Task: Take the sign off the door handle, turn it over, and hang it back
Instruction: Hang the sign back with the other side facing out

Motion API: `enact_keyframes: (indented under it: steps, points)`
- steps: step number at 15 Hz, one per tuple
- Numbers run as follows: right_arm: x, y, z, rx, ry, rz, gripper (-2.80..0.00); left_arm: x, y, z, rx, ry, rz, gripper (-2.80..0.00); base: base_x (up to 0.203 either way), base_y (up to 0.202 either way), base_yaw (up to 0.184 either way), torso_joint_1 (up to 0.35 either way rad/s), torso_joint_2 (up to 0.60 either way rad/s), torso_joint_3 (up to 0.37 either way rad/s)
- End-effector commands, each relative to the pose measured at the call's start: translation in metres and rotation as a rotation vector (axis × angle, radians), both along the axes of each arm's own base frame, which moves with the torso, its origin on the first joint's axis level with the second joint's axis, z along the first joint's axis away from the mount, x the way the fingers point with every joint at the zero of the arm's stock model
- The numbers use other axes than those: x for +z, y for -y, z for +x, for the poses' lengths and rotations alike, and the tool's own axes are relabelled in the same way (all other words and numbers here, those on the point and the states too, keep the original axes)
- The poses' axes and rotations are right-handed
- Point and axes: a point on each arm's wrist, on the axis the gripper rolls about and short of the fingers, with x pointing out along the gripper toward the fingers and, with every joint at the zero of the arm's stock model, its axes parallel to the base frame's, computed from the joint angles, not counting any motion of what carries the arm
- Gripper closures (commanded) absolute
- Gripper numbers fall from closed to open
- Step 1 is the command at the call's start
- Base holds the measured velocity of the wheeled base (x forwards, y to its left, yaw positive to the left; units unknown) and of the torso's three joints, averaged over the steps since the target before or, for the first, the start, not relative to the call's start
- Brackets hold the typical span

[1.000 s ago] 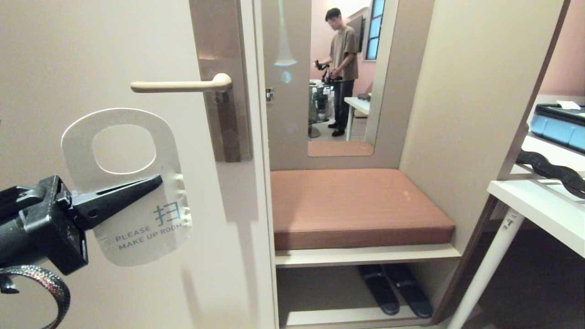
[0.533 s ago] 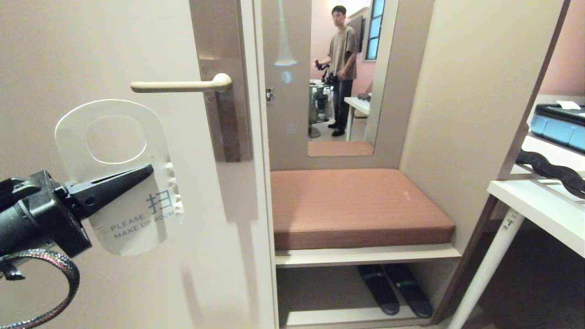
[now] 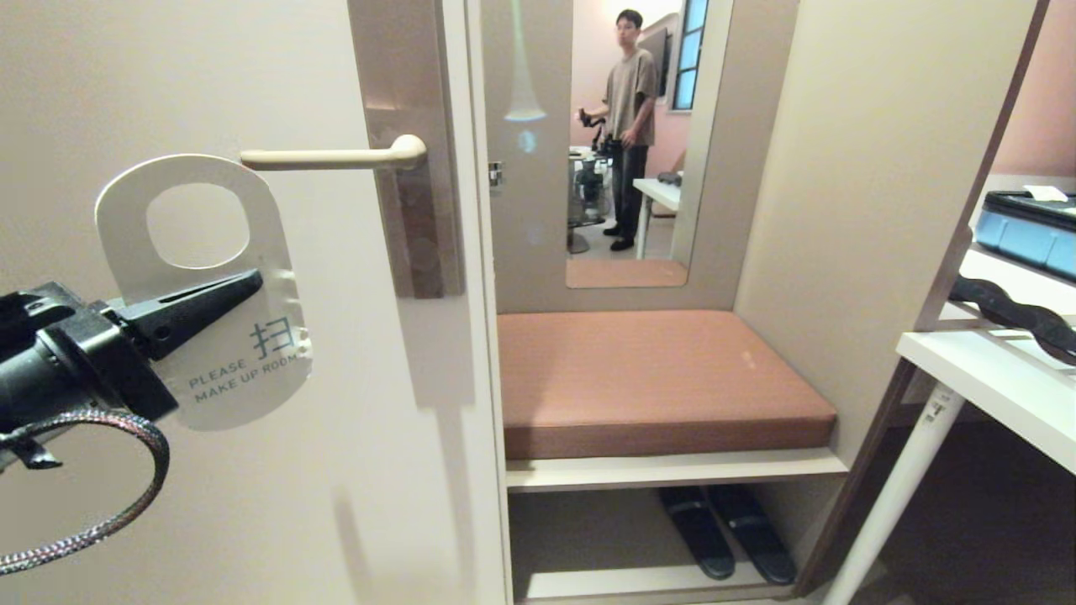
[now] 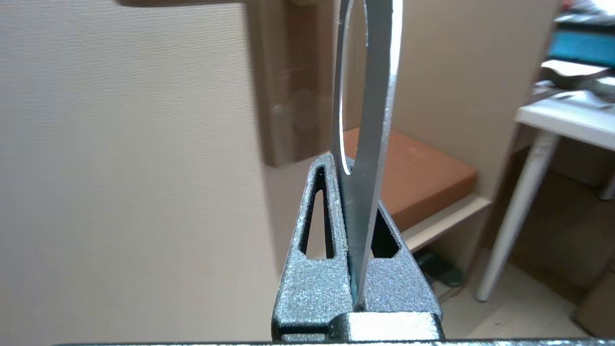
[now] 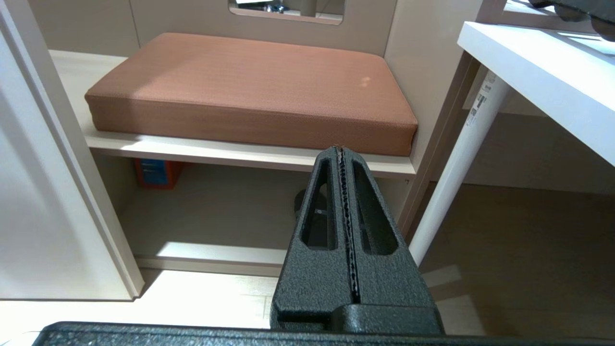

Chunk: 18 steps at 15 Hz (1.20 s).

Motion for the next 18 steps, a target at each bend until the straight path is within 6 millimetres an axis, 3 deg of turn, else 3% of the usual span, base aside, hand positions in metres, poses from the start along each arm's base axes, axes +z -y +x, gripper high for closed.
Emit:
enact_keyframes:
  steps: [1,11,18]
  points:
    - [0.0,0.0,0.0,0.001,0.001,0.0,0.0,0.009,0.0,0.005,0.035,0.006,0.011,0.0,0.0,0.0,0.0,0.0,0.0,0.0]
    - [0.0,0.0,0.0,0.001,0.001,0.0,0.0,0.023,-0.002,0.023,0.311,-0.009,0.071,0.0,0.0,0.0,0.0,0.0,0.0,0.0]
    - [0.0,0.0,0.0,0.001,0.001,0.0,0.0,0.021,0.0,0.042,0.363,-0.043,0.077,0.0,0.0,0.0,0.0,0.0,0.0,0.0]
